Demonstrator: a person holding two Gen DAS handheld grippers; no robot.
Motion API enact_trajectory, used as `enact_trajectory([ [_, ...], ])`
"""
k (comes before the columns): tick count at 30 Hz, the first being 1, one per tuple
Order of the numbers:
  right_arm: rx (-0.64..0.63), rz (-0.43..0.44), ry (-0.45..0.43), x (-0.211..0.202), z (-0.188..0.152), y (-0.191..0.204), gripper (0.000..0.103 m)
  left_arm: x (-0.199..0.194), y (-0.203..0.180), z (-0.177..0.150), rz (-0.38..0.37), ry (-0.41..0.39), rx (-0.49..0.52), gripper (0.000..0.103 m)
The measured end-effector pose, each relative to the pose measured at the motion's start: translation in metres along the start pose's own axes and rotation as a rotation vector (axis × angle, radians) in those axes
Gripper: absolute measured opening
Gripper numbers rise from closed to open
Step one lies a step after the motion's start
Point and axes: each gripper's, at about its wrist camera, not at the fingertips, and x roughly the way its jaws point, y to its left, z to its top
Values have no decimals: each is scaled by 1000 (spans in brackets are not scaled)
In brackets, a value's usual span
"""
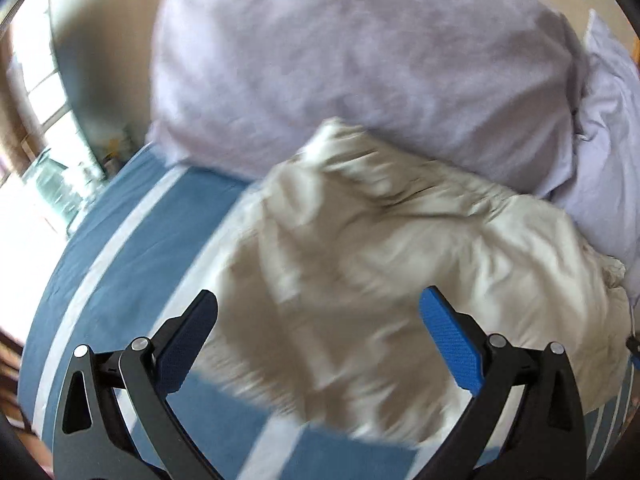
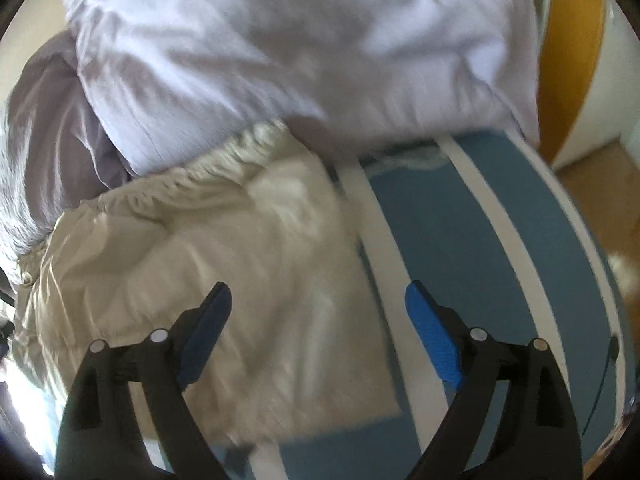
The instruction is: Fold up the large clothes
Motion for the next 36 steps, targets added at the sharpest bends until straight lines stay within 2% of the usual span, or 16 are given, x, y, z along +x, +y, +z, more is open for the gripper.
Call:
enact_trajectory([
  [4,50,11,62,7,-20,-20,89,-1,35,-21,20,55,-86,102],
  [6,86,50,85,7,-28,-30,89,2,46,-29,16,83,-130,102],
  [11,146,108,116,15,-38,-41,88,25,65,-47,-68,181,-322,102],
  [14,191,162,137,23,-39,-50,80,37,72,-46,-136,193,-439,98],
  [16,207,187,146,25,-39,-51,75,42,72,-43,-150,183,-465,95],
  [19,241,232,157,32,-37,-54,59,48,71,-40,-163,168,-492,86],
  [21,252,241,159,35,-36,-55,50,50,68,-37,-181,154,-505,67],
  [27,196,226,130,19,-33,-33,25,34,56,-34,-169,102,-459,34],
  [31,169,222,81,-2,-39,-22,20,16,57,-35,-186,77,-433,27],
  [36,154,242,67,-19,-51,-19,19,-3,70,-43,-200,53,-400,26],
])
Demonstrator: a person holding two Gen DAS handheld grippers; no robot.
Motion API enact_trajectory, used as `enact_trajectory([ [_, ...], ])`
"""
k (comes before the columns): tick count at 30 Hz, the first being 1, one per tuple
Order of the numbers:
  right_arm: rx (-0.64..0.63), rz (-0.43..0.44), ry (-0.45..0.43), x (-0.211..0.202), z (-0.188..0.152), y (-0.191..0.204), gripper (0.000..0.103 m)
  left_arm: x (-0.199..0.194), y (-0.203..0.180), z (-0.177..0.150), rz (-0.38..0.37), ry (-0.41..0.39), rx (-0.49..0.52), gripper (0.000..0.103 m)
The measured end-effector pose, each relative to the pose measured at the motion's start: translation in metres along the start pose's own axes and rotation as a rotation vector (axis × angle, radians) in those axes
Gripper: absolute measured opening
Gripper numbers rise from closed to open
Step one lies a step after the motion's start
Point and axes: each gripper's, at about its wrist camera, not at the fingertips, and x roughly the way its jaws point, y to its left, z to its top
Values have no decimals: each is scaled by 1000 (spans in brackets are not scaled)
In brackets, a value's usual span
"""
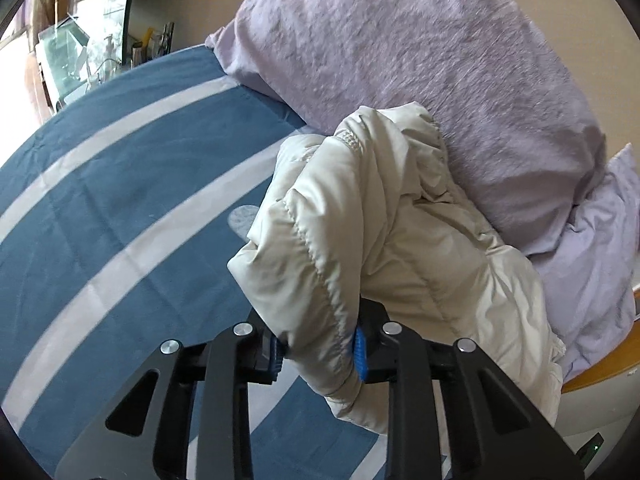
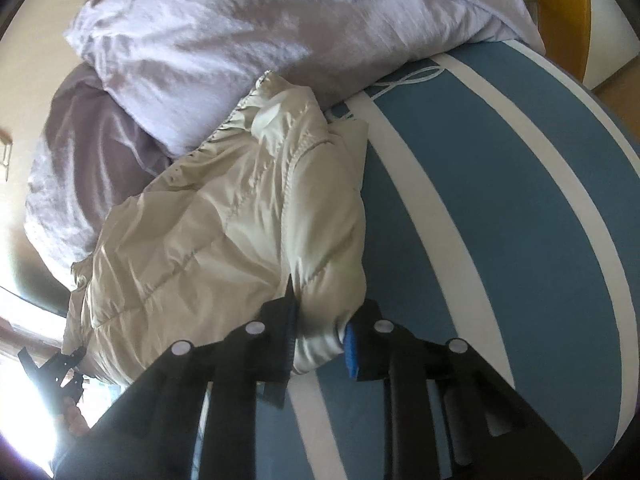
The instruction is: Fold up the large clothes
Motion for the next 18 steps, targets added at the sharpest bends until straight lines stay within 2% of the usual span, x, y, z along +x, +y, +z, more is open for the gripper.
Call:
enact_trajectory([
  [11,-50,22,21,-40,-85,1,19,-45,78,-38,-46,17,0,26],
  [18,-52,36,36,-58,-136,6,19,-70,118,-59,-51,24,4,26],
])
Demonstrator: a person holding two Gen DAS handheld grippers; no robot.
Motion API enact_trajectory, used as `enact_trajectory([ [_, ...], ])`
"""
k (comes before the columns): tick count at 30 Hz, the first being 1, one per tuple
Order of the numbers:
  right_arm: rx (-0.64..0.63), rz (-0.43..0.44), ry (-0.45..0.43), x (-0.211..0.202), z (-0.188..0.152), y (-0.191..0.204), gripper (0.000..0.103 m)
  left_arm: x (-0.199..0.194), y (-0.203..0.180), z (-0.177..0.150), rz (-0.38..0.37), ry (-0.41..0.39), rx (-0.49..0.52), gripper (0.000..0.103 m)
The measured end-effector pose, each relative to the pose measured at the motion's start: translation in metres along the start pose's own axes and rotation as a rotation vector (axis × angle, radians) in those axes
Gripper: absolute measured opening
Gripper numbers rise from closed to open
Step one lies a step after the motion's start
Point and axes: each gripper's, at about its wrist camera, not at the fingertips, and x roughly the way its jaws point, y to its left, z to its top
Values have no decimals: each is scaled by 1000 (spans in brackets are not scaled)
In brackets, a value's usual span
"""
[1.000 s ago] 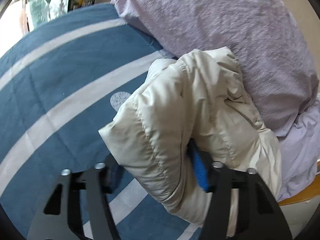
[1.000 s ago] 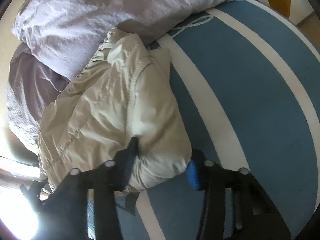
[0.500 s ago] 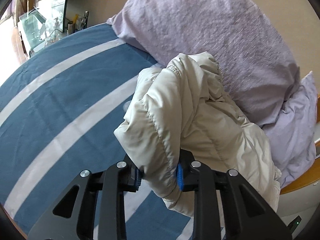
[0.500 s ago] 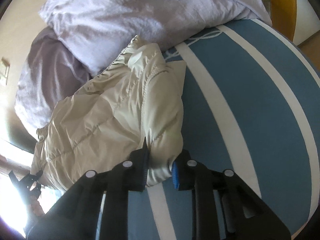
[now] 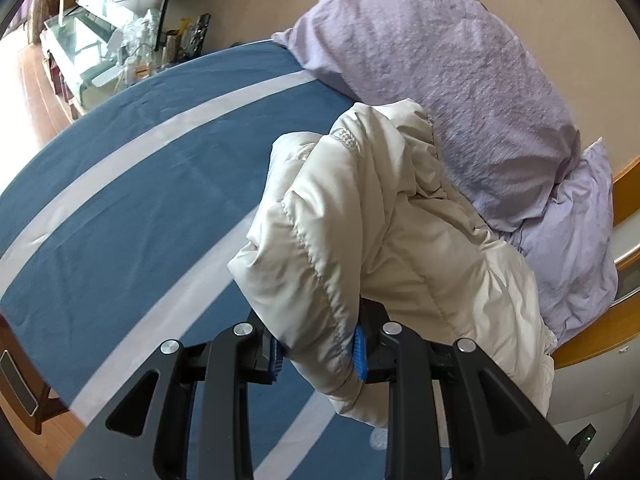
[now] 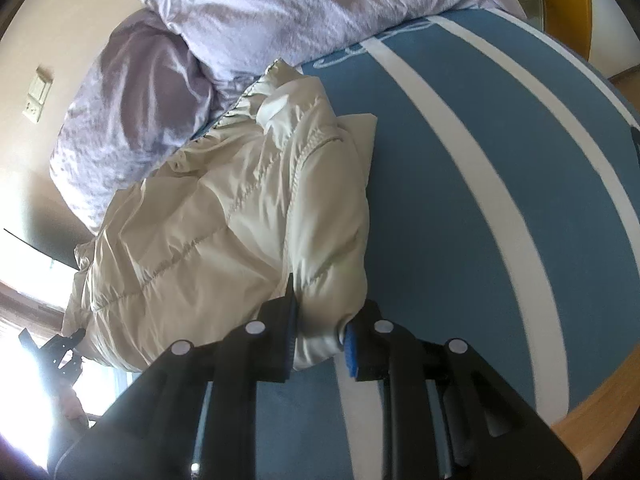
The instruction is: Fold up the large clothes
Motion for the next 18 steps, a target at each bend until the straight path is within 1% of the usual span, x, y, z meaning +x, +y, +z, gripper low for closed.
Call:
enact_trajectory([
  [3,-13,-12,3,-2,-13,3,20,-1,12,-5,4,13,-9,27],
  [7,-30,-42,-8,-5,-16,7,23,1,15,-8,19,17,-26,31],
  [9,-47,-68,-15,-7,-16,11,30,2,16,-8,34,19,-39,36],
  [10,-59,-85,-18,-10,-17,13,33,2,17,-8,39,21,-46,36],
  [12,-79,-115,-29,-13,-17,14,38,2,19,-9,51,20,-57,45],
  [13,-91,-130,-35,-16,-17,14,39,2,20,-9,57,18,-62,48],
  [15,-111,-155,-50,-20,-18,14,46,2,22,-11,68,16,-78,60],
  [16,-124,-175,-66,-23,-18,15,47,2,23,-12,70,15,-85,63],
  [18,-146,-208,-97,-29,-17,16,54,3,26,-13,69,18,-105,68],
])
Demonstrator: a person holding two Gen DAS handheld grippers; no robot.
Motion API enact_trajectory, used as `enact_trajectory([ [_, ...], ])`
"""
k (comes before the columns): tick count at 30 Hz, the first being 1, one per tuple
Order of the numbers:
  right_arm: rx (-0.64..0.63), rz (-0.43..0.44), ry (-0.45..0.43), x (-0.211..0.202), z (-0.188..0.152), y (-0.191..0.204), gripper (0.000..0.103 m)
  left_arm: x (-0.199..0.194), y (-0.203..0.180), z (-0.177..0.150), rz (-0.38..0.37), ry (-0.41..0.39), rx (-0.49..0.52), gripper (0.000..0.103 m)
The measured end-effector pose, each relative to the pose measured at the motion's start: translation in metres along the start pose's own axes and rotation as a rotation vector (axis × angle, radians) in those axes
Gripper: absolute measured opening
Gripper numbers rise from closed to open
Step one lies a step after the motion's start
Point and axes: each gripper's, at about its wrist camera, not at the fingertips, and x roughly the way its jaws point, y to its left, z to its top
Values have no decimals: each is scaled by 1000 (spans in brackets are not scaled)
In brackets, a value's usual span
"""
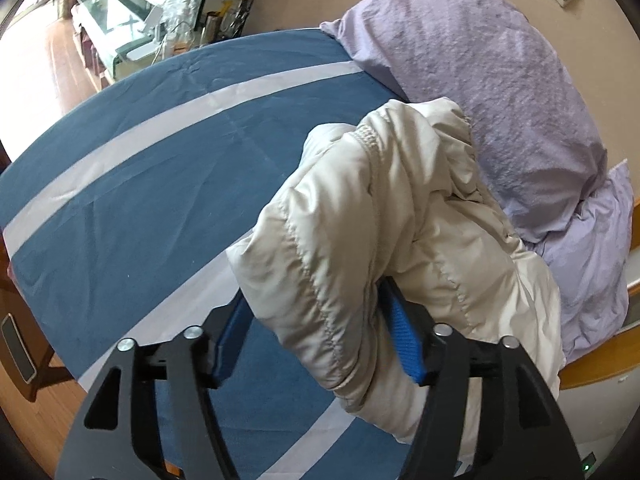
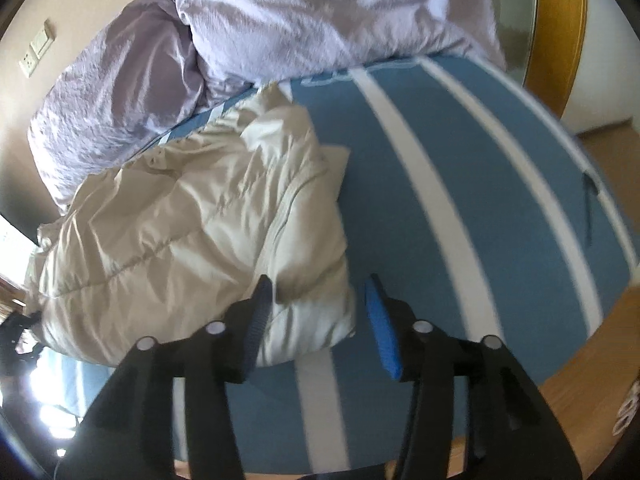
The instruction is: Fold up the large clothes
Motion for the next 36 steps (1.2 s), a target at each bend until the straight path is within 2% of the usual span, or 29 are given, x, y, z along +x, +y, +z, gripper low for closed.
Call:
enact_trajectory([
  [2,-8,-20,-24,-6,2,0,56,2,2,0,2,6,-16,75],
  [4,-20,-33,-51,-12,6,3,57,4,2,-1,2,12,-30,77],
  [8,-103,2,-79,-18,12,30,64,9,0,0,-16,20,-58,82],
  [11,-204,39,-68,-12,13,63,65,14,-4,1,-26,25,-78,83],
  [17,-298,89,-37,5,10,113,65,21,-7,2,-48,33,-135,83],
  [23,-363,72,-17,17,-4,131,65,30,-3,1,-77,26,-204,83],
  [27,-365,37,42,39,-9,133,67,36,-6,4,-84,15,-221,82],
  [29,-396,8,52,51,-12,137,69,37,-7,5,-89,7,-225,78],
  [31,-414,-11,57,59,-15,141,70,36,-10,6,-98,-4,-224,70],
  [33,-416,-19,61,65,-16,141,70,33,-13,7,-113,-15,-215,52],
  [36,-418,-25,62,70,-17,141,70,19,-20,12,-180,-29,-212,34],
])
